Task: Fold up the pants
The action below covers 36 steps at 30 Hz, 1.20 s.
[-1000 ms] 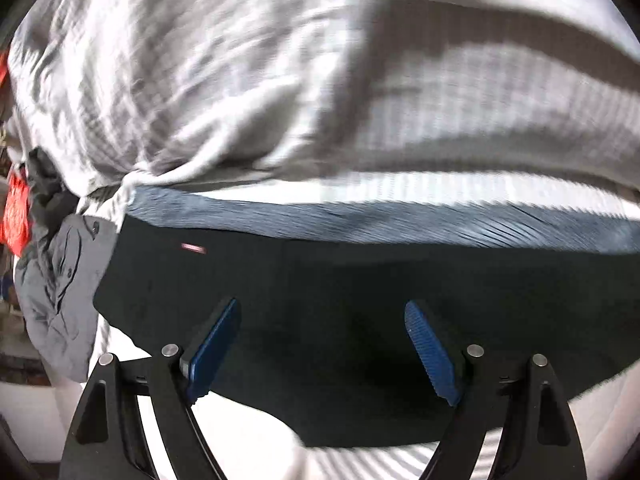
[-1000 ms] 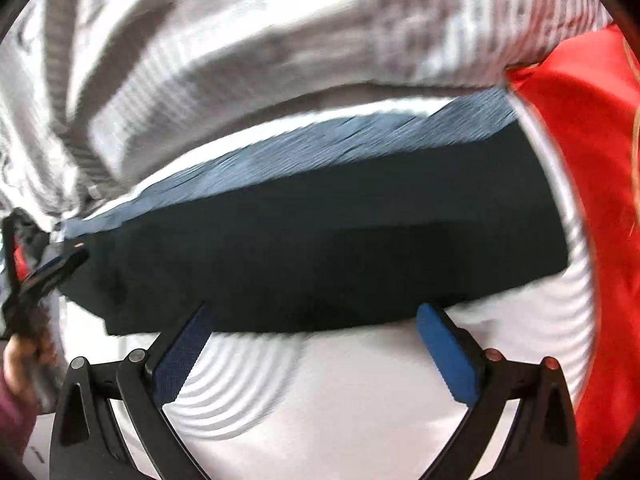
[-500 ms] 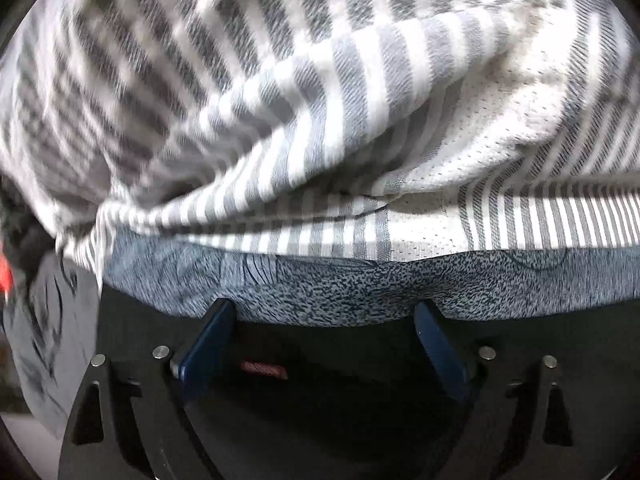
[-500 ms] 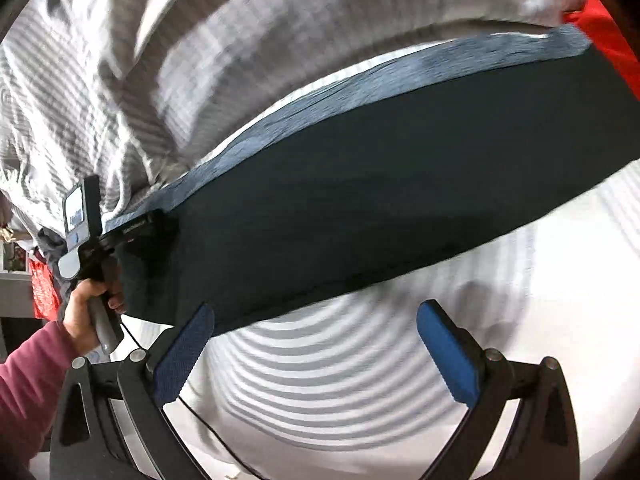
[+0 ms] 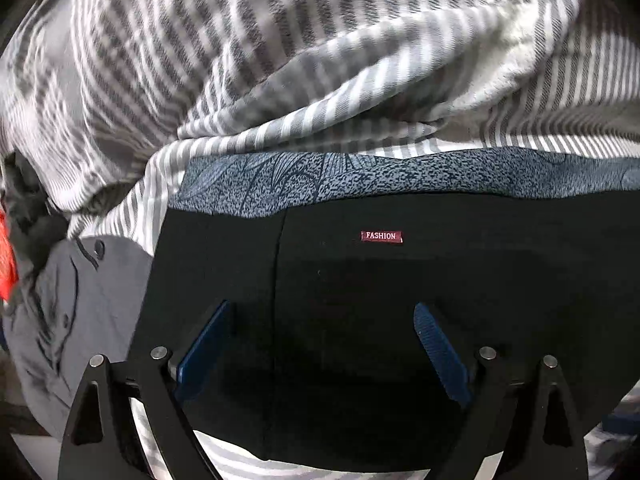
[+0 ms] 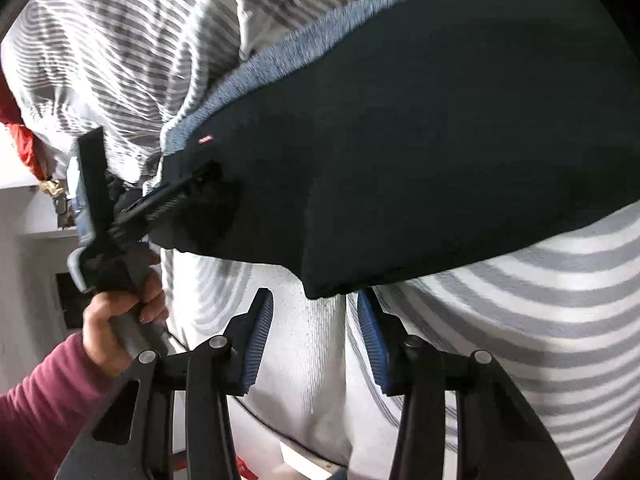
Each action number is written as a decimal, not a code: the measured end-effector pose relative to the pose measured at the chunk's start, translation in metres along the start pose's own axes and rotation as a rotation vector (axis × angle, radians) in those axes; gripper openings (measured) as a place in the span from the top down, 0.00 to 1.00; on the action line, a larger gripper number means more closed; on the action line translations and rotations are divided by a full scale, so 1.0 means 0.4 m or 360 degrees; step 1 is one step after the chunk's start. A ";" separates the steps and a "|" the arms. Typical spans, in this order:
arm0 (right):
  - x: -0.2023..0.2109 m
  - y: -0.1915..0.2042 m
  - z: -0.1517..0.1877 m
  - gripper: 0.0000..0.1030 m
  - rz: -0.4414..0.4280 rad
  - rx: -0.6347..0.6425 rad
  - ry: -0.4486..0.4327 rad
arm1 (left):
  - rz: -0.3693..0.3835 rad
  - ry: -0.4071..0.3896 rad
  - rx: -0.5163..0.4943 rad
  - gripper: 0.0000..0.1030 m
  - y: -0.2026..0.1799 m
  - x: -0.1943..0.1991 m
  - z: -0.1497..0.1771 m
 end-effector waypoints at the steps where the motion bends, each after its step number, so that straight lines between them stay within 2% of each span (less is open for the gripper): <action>1: -0.014 0.002 0.000 0.53 0.0000 -0.0007 -0.0005 | -0.0002 -0.0006 -0.0003 0.10 -0.002 0.000 0.001; 4: -0.040 0.010 -0.016 0.58 -0.0005 -0.0031 -0.0033 | -0.0004 -0.0030 -0.0016 0.10 0.000 -0.005 0.003; 5: -0.042 0.011 -0.025 0.67 -0.0012 -0.0050 -0.0040 | 0.0006 -0.0028 -0.0009 0.10 -0.004 -0.002 0.005; 6: -0.037 0.010 -0.037 0.86 -0.0010 -0.0077 -0.0048 | 0.0017 -0.0022 -0.0004 0.10 0.005 -0.002 -0.005; 7: -0.026 0.008 -0.046 0.92 -0.0003 -0.0092 -0.0061 | 0.0028 -0.0014 0.0002 0.10 0.007 -0.003 -0.004; 9: 0.002 0.017 -0.049 0.93 -0.0054 -0.0093 -0.0094 | 0.0050 -0.0004 0.0008 0.10 0.026 -0.021 -0.007; 13: -0.010 -0.019 0.000 0.95 0.0044 -0.0090 -0.0009 | 0.0039 -0.0015 0.0031 0.00 0.055 -0.048 0.001; 14: -0.016 -0.044 0.018 1.00 0.0068 -0.0152 0.0027 | 0.0056 -0.0009 0.0063 0.00 0.064 -0.056 0.004; 16: -0.005 -0.069 0.040 1.00 0.0109 -0.0176 0.0068 | 0.0071 0.0001 0.0089 0.00 0.071 -0.060 0.005; 18: 0.027 -0.068 0.044 0.97 0.0086 -0.0184 0.0067 | 0.0047 -0.0016 0.0049 0.00 0.069 -0.058 0.003; 20: 0.073 -0.056 0.017 0.96 0.0082 -0.0136 0.0003 | 0.0019 -0.0024 0.0018 0.00 0.066 -0.058 -0.001; 23: 0.148 -0.045 -0.082 0.94 0.0155 -0.0008 -0.0167 | 0.0002 0.0018 0.0024 0.00 0.059 -0.049 -0.007; 25: 0.180 -0.052 -0.159 0.79 0.0202 0.0037 -0.0277 | 0.0013 0.0030 0.0005 0.00 0.038 -0.032 -0.015; 27: 0.199 -0.097 -0.217 0.36 0.0291 0.0008 -0.0364 | 0.0038 -0.0001 -0.0054 0.00 0.005 0.001 -0.023; 28: 0.201 -0.128 -0.230 0.33 0.0333 -0.0027 -0.0385 | 0.0050 -0.0023 -0.0104 0.00 -0.021 0.020 -0.026; 29: 0.196 -0.186 -0.229 0.41 0.0360 -0.0131 -0.0362 | 0.0059 -0.0032 -0.0135 0.00 -0.041 0.032 -0.028; 30: 0.206 -0.207 -0.226 0.50 0.0288 -0.0206 -0.0396 | 0.0079 -0.0040 -0.0174 0.00 -0.068 0.048 -0.030; 33: 0.255 -0.258 -0.204 0.57 0.0101 -0.0435 -0.0422 | 0.0158 -0.0065 -0.0250 0.00 -0.149 0.091 -0.037; 35: 0.294 -0.285 -0.181 0.57 0.0050 -0.0545 -0.0416 | 0.0193 -0.0072 -0.0290 0.00 -0.202 0.113 -0.046; 36: 0.314 -0.297 -0.175 0.56 0.0071 -0.0565 -0.0416 | 0.0222 -0.0070 -0.0302 0.00 -0.236 0.124 -0.053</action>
Point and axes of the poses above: each gripper's, at about its wrist camera, not at the fingertips, and x roughly against the way its jaws point, y to its left, z to its underside, the point moved 5 cm from there along -x, roughly the way its jaws point, and after that the axes turned 8 degrees about -y, right-handed, at the moved point
